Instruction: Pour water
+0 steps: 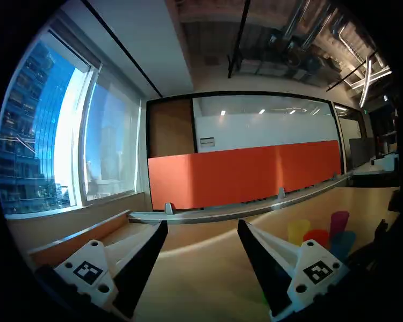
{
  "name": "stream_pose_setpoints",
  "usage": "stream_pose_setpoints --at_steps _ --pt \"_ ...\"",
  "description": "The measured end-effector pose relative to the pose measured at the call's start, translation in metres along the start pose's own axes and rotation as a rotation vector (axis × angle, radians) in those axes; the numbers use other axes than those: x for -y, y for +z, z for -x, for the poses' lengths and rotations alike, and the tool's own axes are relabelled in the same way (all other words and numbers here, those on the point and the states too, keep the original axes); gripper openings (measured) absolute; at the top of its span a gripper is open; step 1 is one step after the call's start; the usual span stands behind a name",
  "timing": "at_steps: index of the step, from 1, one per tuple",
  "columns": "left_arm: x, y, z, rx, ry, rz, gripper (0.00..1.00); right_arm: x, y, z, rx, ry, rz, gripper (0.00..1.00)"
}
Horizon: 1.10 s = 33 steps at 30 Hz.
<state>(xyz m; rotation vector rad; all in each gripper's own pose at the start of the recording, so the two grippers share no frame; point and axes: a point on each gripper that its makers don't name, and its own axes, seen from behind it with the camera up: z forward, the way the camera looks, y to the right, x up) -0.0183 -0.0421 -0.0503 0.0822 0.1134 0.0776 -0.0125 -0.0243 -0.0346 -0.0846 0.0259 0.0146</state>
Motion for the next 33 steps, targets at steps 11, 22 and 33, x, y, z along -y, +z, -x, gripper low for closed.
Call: stream_pose_setpoints --at_steps 11,22,33 --pt "-0.004 -0.003 0.030 0.022 -0.026 -0.015 0.96 0.005 0.000 -0.001 0.012 -0.008 0.010 0.99" --pt "-0.012 -0.001 0.051 0.047 -0.039 -0.020 0.96 0.008 0.002 0.002 0.026 -0.021 0.011 0.99" --pt "-0.014 0.006 0.058 0.054 -0.038 -0.020 0.96 0.013 0.006 -0.003 0.026 -0.031 0.009 0.99"
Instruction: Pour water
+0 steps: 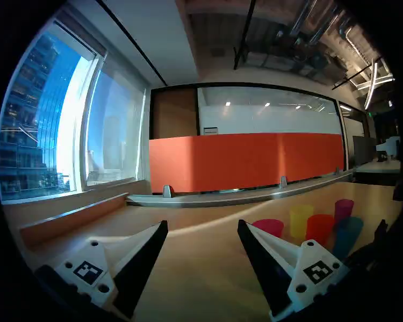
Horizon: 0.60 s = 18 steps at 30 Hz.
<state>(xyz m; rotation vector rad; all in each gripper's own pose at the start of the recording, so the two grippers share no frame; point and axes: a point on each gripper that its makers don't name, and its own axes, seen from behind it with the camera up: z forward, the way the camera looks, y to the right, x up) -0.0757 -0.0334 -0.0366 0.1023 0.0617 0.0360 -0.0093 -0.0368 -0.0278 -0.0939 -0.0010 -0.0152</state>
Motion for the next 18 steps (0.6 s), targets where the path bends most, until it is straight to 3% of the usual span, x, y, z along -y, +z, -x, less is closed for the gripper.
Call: stream_pose_setpoints --at_steps 18 --pt "-0.0027 0.0092 0.0044 0.003 -0.018 0.002 0.96 -0.0004 -0.0002 -0.0025 -0.007 -0.007 0.008 0.99"
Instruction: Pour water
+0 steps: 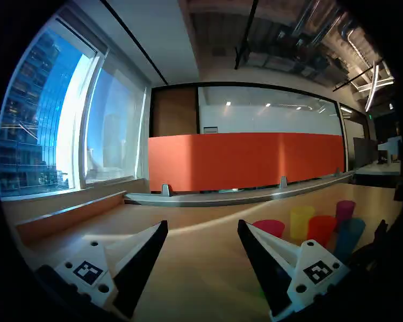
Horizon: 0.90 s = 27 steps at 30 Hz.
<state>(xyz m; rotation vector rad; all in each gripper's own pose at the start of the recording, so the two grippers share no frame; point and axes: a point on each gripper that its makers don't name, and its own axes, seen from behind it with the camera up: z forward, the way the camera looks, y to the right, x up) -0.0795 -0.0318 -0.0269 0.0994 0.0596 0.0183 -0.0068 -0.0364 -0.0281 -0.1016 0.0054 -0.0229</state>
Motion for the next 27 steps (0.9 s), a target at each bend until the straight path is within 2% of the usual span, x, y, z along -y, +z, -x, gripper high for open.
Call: stream_pose_setpoints --at_steps 11,27 --pt "-0.015 0.000 0.007 0.019 -0.032 0.025 0.96 -0.001 -0.002 -0.003 -0.005 0.005 -0.001 0.99" --pt "-0.013 0.001 0.012 0.036 -0.032 0.020 0.96 -0.010 -0.008 -0.004 -0.011 0.022 0.012 0.99"
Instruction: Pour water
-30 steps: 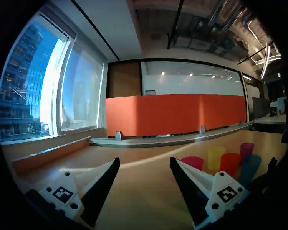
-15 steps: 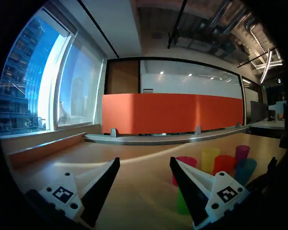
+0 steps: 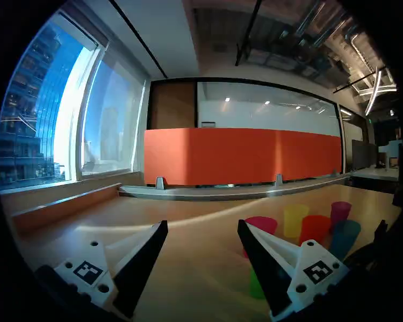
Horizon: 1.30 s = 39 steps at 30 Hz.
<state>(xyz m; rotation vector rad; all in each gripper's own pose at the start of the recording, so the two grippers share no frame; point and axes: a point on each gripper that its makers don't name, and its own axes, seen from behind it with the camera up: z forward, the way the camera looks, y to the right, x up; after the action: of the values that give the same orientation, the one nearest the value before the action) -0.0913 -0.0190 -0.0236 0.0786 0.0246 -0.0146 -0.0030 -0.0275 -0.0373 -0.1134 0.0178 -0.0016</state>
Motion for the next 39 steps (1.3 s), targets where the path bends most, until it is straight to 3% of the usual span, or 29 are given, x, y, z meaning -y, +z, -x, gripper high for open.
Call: stream_pose_setpoints --at_steps 26,39 --pt "-0.001 0.001 0.003 0.015 0.002 0.005 0.96 -0.009 -0.010 0.003 -0.032 -0.008 -0.019 0.99" --pt "-0.002 0.002 0.003 0.016 0.002 0.005 0.96 0.000 0.000 0.040 -0.020 -0.032 -0.065 0.99"
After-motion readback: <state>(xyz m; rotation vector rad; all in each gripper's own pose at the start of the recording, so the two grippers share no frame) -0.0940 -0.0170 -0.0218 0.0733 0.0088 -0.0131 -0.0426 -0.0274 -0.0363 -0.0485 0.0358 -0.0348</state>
